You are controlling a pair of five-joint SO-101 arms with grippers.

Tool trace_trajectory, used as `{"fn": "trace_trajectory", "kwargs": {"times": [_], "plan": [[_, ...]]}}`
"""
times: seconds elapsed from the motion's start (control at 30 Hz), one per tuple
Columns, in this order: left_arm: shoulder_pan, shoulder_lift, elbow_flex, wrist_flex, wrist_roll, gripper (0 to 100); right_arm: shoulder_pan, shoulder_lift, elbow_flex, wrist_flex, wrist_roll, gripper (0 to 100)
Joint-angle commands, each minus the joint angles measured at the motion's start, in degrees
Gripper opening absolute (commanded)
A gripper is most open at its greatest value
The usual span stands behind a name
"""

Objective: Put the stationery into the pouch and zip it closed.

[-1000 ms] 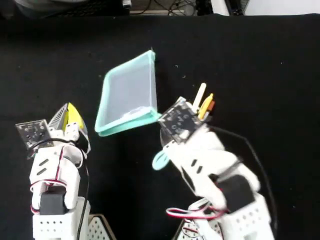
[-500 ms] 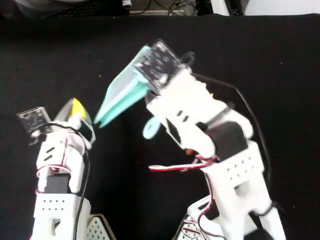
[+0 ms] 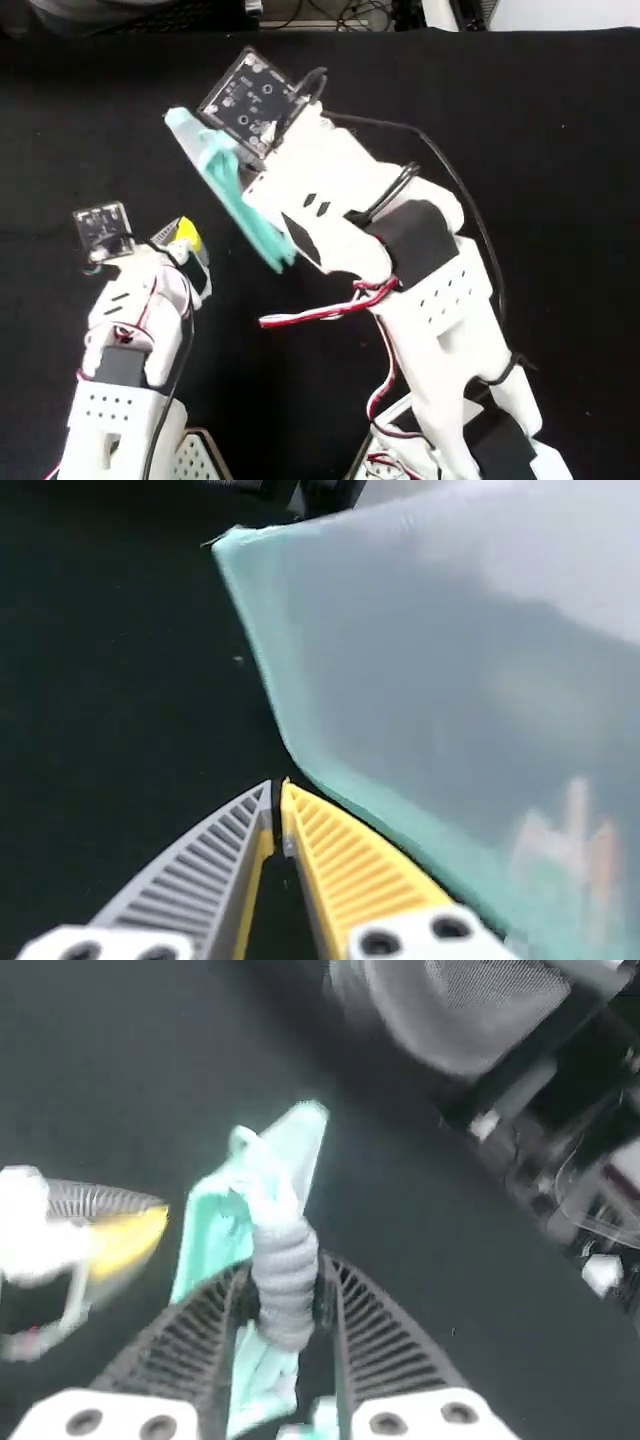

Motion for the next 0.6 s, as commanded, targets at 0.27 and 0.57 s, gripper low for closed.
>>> {"fn": "trace_trajectory", "kwargs": {"times": [0.27, 0.57], "plan": [[-12.62, 0.09, -35.12, 38.68, 0.18, 3, -5.36, -0.40, 3.56, 7.56, 0.35, 1.2], [-18.42, 0.18, -47.16, 47.21, -4.66, 5, -8.88, -5.85, 7.78, 7.47, 2.64, 1.2]]}}
